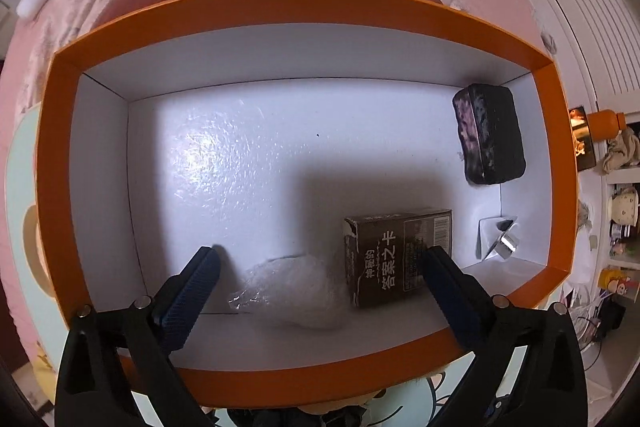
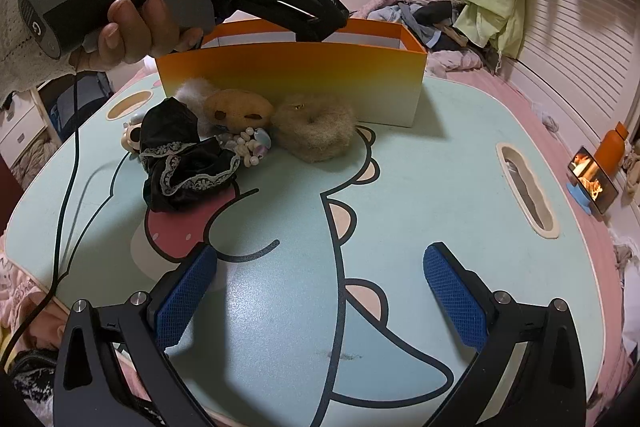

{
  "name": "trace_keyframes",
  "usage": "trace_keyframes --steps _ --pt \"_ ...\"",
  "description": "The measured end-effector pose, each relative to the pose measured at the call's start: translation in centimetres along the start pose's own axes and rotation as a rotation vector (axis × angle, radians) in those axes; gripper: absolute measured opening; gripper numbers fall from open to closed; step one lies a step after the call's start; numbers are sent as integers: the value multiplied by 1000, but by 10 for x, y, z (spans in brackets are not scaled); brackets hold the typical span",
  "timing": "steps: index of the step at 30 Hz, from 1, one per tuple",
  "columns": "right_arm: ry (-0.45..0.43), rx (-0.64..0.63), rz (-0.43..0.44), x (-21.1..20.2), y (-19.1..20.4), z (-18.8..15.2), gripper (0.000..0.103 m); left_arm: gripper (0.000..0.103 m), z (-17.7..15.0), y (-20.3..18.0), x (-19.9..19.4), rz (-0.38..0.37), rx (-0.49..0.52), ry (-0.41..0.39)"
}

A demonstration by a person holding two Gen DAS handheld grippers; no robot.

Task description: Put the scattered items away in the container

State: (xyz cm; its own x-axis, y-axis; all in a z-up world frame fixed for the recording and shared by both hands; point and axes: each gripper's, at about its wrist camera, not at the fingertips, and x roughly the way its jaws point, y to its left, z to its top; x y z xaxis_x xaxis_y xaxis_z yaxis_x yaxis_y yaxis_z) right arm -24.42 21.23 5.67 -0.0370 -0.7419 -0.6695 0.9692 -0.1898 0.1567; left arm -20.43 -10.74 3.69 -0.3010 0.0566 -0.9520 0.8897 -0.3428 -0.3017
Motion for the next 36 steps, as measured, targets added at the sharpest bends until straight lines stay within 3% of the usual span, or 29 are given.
trace_keyframes --steps 24,31,36 --pt "-4 11 -9 1 0 -1 103 102 -16 24 -15 2 6 -10" --pt "-5 14 -12 1 0 -1 103 97 -20 27 -34 -26 3 -57" --pt "-6 16 -14 1 0 -1 103 97 -25 18 -50 -59 33 -43"
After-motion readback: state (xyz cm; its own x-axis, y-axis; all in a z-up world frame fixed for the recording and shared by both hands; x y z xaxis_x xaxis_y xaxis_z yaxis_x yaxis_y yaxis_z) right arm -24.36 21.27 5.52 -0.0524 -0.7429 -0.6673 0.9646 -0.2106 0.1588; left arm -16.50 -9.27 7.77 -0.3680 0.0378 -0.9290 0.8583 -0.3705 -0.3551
